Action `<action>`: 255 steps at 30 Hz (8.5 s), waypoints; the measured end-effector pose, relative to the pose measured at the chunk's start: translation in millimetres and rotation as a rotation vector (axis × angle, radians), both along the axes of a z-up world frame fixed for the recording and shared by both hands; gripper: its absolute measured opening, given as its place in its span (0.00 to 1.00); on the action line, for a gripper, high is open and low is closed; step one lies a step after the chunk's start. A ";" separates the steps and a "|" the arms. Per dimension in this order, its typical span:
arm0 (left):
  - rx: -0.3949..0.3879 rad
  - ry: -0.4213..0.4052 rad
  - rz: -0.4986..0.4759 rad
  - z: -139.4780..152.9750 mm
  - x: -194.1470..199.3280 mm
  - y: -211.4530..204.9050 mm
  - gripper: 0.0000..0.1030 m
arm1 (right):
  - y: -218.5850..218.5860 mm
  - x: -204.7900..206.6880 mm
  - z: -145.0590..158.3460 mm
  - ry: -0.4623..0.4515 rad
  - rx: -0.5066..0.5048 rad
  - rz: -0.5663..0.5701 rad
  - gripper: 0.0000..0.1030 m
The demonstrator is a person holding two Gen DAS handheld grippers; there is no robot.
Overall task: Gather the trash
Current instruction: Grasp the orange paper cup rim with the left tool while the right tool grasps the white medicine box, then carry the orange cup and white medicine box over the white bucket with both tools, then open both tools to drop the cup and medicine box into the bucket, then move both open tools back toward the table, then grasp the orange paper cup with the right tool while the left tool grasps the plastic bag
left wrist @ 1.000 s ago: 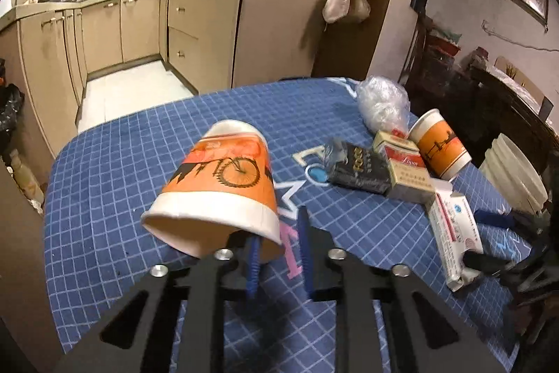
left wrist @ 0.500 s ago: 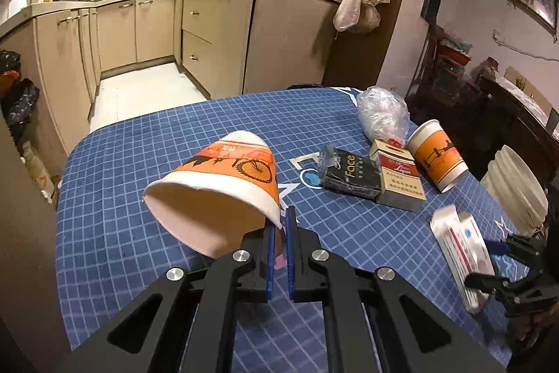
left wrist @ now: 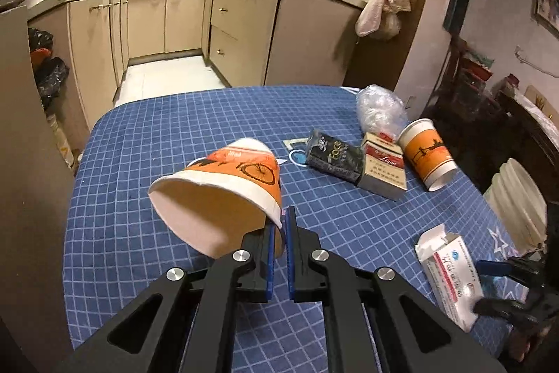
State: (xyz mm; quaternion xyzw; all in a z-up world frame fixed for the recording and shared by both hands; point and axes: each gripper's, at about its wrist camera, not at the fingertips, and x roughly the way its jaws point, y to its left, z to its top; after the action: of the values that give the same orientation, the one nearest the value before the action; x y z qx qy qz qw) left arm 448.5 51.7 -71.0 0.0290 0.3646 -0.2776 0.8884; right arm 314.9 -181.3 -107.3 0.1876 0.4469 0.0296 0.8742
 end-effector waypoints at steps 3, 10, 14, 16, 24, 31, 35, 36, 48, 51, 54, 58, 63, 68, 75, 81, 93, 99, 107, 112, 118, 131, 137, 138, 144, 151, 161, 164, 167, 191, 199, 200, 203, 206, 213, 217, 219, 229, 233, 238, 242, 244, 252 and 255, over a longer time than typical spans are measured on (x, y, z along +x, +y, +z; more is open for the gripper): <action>0.010 0.014 0.005 -6.2 2.3 -4.3 0.07 | 38.7 7.5 -2.3 -0.001 -0.186 0.019 0.95; 0.019 0.031 0.010 -16.0 0.1 -6.2 0.07 | 65.5 -6.0 -4.4 -0.036 -0.407 0.098 0.68; 0.004 0.032 0.013 -19.9 -1.9 -3.2 0.06 | 49.7 -16.8 -6.3 -0.044 -0.357 0.112 0.64; -0.004 0.020 0.009 -19.5 -5.6 -2.4 0.05 | 44.0 -22.0 -5.1 -0.049 -0.319 0.123 0.63; -0.018 -0.068 0.068 5.8 -34.5 1.0 0.04 | 26.6 -29.9 16.4 -0.111 -0.257 0.124 0.62; -0.009 -0.145 0.130 38.0 -74.9 -10.3 0.04 | 6.2 -31.9 35.3 -0.166 -0.236 0.099 0.62; 0.029 -0.165 0.171 53.5 -96.9 -26.9 0.04 | -6.1 -37.5 47.1 -0.204 -0.231 0.081 0.62; 0.041 -0.177 0.179 57.4 -102.2 -33.4 0.04 | -10.3 -39.8 51.2 -0.216 -0.229 0.076 0.62; 0.162 -0.295 0.223 80.4 -153.2 -108.0 0.04 | -51.8 -72.9 79.8 -0.300 -0.273 0.008 0.62; 0.166 -0.308 0.200 83.0 -161.4 -128.2 0.04 | -65.1 -82.7 86.1 -0.313 -0.279 -0.015 0.62; 0.171 -0.325 0.171 86.0 -168.8 -148.1 0.04 | -79.1 -91.6 93.4 -0.328 -0.290 -0.036 0.62; 0.177 -0.354 0.123 92.9 -180.2 -179.6 0.04 | -103.7 -106.9 105.4 -0.350 -0.291 -0.075 0.62; 0.171 -0.378 0.049 101.5 -194.7 -219.0 0.04 | -134.8 -127.6 118.1 -0.375 -0.322 -0.140 0.62; 0.164 -0.393 -0.055 105.9 -209.5 -272.4 0.04 | -173.1 -149.3 126.3 -0.377 -0.359 -0.215 0.62; 0.173 -0.417 -0.214 104.3 -234.1 -357.0 0.04 | -231.1 -179.5 129.9 -0.355 -0.418 -0.325 0.62; 0.170 -0.442 -0.329 99.1 -259.1 -420.9 0.04 | -280.3 -205.5 123.1 -0.300 -0.474 -0.418 0.62; 0.113 -0.416 -0.556 78.5 -289.4 -510.6 0.04 | -338.7 -230.4 104.5 -0.234 -0.488 -0.515 0.62; 0.095 -0.368 -0.596 69.9 -283.8 -521.0 0.04 | -347.3 -230.3 99.8 -0.223 -0.487 -0.506 0.62; 0.106 -0.366 -0.609 65.2 -282.8 -524.4 0.04 | -353.7 -227.5 93.2 -0.197 -0.485 -0.495 0.62; 0.107 -0.366 -0.619 64.6 -282.7 -522.7 0.04 | -358.2 -225.9 93.6 -0.193 -0.477 -0.482 0.62; 0.101 -0.351 -0.628 64.8 -278.8 -522.1 0.04 | -359.7 -220.4 92.9 -0.187 -0.467 -0.464 0.62; 0.036 -0.252 -0.663 61.9 -254.0 -523.0 0.04 | -368.2 -201.9 84.9 -0.171 -0.443 -0.411 0.63; 0.031 -0.245 -0.649 62.3 -245.7 -520.9 0.40 | -366.5 -189.3 74.2 -0.162 -0.443 -0.359 0.74; 0.031 -0.244 -0.646 63.3 -244.4 -520.4 0.40 | -367.0 -189.5 73.6 -0.166 -0.448 -0.366 0.74; 0.046 -0.266 -0.632 63.4 -244.2 -514.0 0.40 | -369.1 -198.1 73.6 -0.180 -0.426 -0.391 0.74; 0.062 -0.268 -0.618 59.2 -245.4 -505.6 0.40 | -361.5 -200.2 79.8 -0.192 -0.430 -0.387 0.74; 0.061 -0.273 -0.576 60.6 -238.0 -481.0 0.40 | -337.9 -189.8 92.9 -0.220 -0.449 -0.335 0.74; 0.074 -0.273 -0.550 59.5 -234.1 -470.1 0.40 | -329.0 -184.4 96.3 -0.228 -0.459 -0.320 0.74; 0.083 -0.279 -0.522 58.9 -230.6 -451.1 0.40 | -317.6 -178.3 101.5 -0.244 -0.461 -0.302 0.74; 0.070 -0.116 0.103 43.6 -61.5 -150.7 0.41 | -167.5 -42.4 111.3 -0.347 -0.365 0.045 0.78; 0.135 -0.075 0.148 18.2 -21.0 -112.3 0.55 | -130.3 12.8 89.8 -0.296 -0.296 0.105 0.79; 0.124 -0.069 0.149 16.9 -19.8 -110.0 0.55 | -126.5 22.4 89.3 -0.291 -0.292 0.116 0.80; 0.109 -0.080 0.133 16.8 -16.6 -112.4 0.57 | -117.6 48.1 85.1 -0.262 -0.276 0.131 0.85; 0.088 -0.089 0.125 15.9 -16.5 -118.2 0.59 | -110.4 75.6 82.5 -0.258 -0.266 0.155 0.95; 0.043 -0.054 0.120 3.7 -12.0 -117.7 0.60 | -113.7 167.9 66.8 -0.126 -0.202 0.433 0.95; 0.019 -0.041 0.147 -0.2 -6.1 -104.8 0.60 | -113.8 204.2 62.4 -0.057 -0.211 0.575 0.95; -0.001 -0.025 0.169 -3.6 -1.9 -96.6 0.60 | -111.4 212.3 56.0 0.005 -0.199 0.644 0.95; -0.013 -0.004 0.234 -0.8 9.9 -78.9 0.60 | -83.5 136.4 68.8 0.000 -0.268 0.921 0.23; 0.012 -0.037 0.190 14.5 10.1 -93.4 0.62 | -74.0 88.8 72.6 -0.015 -0.306 0.955 0.19; 0.034 -0.064 0.135 25.1 9.5 -114.1 0.65 | -65.7 44.3 72.4 -0.037 -0.260 0.933 0.14; 0.075 -0.092 0.085 30.3 9.4 -137.4 0.66 | -74.4 31.7 66.3 -0.003 -0.175 0.839 0.13; 0.090 -0.103 0.054 32.3 7.7 -149.2 0.67 | -87.6 30.0 60.1 0.038 -0.108 0.760 0.13; 0.139 -0.116 -0.034 27.9 10.5 -177.2 0.69 | -112.9 -17.5 49.6 0.086 0.163 0.687 0.61; 0.130 -0.090 -0.060 25.3 18.0 -187.8 0.69 | -107.6 -24.2 46.3 0.033 0.155 0.703 0.64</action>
State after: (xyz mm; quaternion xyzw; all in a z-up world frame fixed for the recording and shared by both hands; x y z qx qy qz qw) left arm 466.4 -136.1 -45.7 0.1100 0.3405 -0.2784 0.8913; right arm 290.7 -288.8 -61.0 0.0886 0.4945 0.3592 0.7865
